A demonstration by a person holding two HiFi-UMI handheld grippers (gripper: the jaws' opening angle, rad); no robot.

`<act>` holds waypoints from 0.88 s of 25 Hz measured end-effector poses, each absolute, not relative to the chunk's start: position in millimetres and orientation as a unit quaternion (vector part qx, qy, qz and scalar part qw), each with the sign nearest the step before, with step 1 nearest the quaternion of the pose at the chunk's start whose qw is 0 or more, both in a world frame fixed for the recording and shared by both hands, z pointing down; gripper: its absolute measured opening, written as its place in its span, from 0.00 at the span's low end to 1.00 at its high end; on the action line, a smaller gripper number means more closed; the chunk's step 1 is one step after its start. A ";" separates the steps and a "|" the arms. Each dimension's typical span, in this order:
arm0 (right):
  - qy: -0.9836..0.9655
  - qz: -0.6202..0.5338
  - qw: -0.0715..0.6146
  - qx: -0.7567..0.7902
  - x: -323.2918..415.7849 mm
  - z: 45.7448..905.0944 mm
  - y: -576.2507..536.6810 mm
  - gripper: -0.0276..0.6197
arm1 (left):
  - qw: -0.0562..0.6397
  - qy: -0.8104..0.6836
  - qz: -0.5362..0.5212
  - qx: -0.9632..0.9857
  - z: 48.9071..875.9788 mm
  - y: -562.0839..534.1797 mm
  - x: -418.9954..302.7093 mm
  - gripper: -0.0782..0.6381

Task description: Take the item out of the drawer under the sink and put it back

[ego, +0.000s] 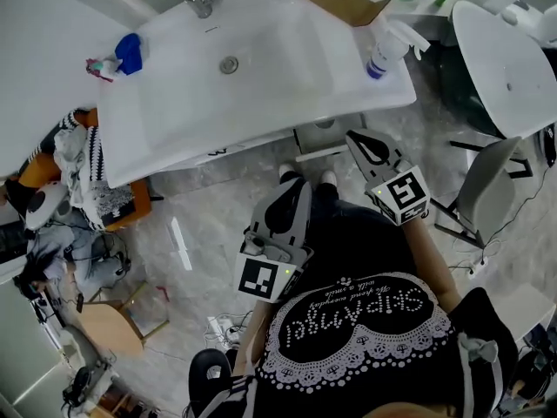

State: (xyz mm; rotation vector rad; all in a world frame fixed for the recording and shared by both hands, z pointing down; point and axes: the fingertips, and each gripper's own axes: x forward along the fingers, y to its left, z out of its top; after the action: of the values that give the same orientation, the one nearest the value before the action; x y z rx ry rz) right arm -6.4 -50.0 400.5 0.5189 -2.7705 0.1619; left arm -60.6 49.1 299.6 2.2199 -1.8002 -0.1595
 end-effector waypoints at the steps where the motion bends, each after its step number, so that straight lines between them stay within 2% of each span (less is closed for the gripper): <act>1: -0.970 0.063 0.143 0.185 -5.4 389.9 -49.4 0.07 | 0.127 -0.617 -0.059 0.774 296.7 48.1 -59.6 0.12; 12: -0.969 0.049 0.048 0.237 27.4 298.3 -44.3 0.07 | 0.107 -0.601 -0.092 0.787 267.4 29.6 -57.3 0.12; 22: -0.954 0.072 0.002 0.290 58.9 286.8 -37.7 0.07 | 0.114 -0.615 -0.086 0.775 272.5 29.3 -67.6 0.12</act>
State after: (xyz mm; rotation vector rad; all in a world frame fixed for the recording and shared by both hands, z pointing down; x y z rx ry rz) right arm 58.9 -37.7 286.8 0.9088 -2.9942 0.2252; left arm -67.6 29.3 272.5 2.2734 -1.8037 -0.2522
